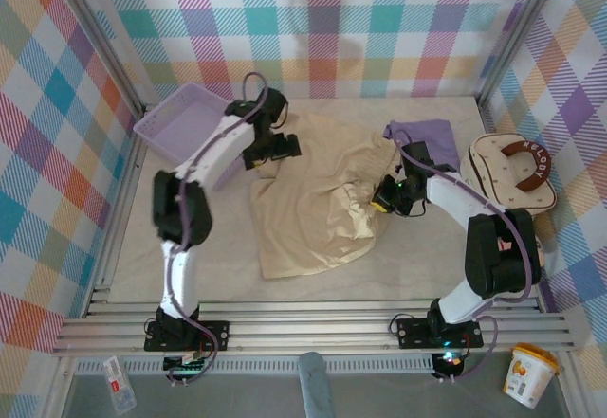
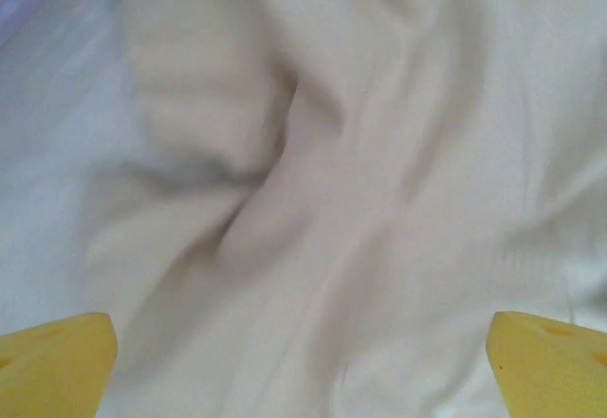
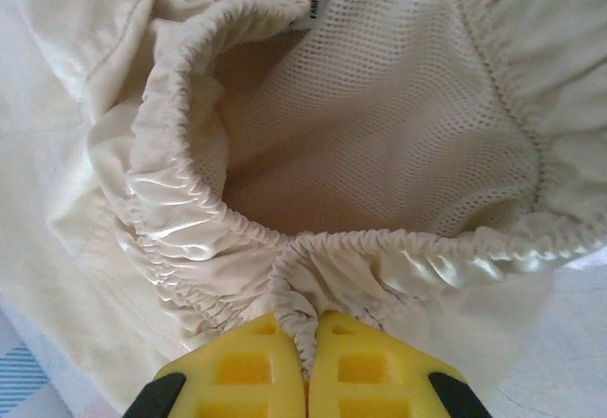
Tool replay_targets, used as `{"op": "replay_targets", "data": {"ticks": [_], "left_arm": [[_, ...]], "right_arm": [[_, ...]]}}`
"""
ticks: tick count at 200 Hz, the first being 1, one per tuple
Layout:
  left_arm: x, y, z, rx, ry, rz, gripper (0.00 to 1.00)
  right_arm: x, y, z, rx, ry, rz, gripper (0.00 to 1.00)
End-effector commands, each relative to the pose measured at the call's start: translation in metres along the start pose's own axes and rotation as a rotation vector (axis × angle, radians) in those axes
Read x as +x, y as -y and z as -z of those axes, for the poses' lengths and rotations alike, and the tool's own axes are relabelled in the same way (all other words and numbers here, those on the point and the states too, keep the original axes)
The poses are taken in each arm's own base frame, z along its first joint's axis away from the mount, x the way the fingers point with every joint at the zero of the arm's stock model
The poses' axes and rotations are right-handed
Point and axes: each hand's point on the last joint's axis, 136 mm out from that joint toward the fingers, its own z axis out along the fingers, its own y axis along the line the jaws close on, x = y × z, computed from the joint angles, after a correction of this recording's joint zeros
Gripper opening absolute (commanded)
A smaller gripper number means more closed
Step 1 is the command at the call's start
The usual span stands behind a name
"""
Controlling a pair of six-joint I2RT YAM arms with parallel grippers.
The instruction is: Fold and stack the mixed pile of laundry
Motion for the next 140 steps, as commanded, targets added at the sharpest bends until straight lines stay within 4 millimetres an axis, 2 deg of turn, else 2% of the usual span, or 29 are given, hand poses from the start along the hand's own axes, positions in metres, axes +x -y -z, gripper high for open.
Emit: {"op": "replay_targets", "data": {"ticks": [1, 20, 33, 60, 90, 106, 122, 140], "left_arm": [[0.057, -0.013, 0.024, 0.006, -0.014, -0.043, 0.96], [0.108, -0.029, 0.021, -0.048, -0.012, -0.122, 0.90], [0.141, -0.042, 0.012, -0.097, -0.027, -0.164, 0.86], [0.191, -0.052, -0.006, -0.134, -0.025, -0.276, 0.81], [0.227, -0.049, -0.025, -0.155, -0.004, -0.470, 0.70], [0.240, -0.053, -0.038, -0.170, -0.031, -0.515, 0.62], [0.250, -0.053, -0.045, -0.157, -0.054, -0.550, 0.60], [0.259, -0.048, -0.045, -0.125, -0.076, -0.585, 0.59]], "right_arm": [[0.007, -0.003, -0.004, -0.047, -0.017, -0.017, 0.00], [0.013, 0.002, -0.004, -0.047, -0.025, -0.016, 0.00], [0.017, 0.006, -0.005, -0.048, -0.039, -0.019, 0.00], [0.024, 0.013, -0.005, -0.042, -0.057, -0.025, 0.00], [0.033, 0.024, -0.006, -0.029, -0.067, -0.033, 0.00], [0.036, 0.030, -0.007, -0.024, -0.076, -0.042, 0.00], [0.038, 0.034, -0.006, -0.020, -0.079, -0.044, 0.00], [0.039, 0.038, -0.005, -0.009, -0.077, -0.045, 0.00]]}}
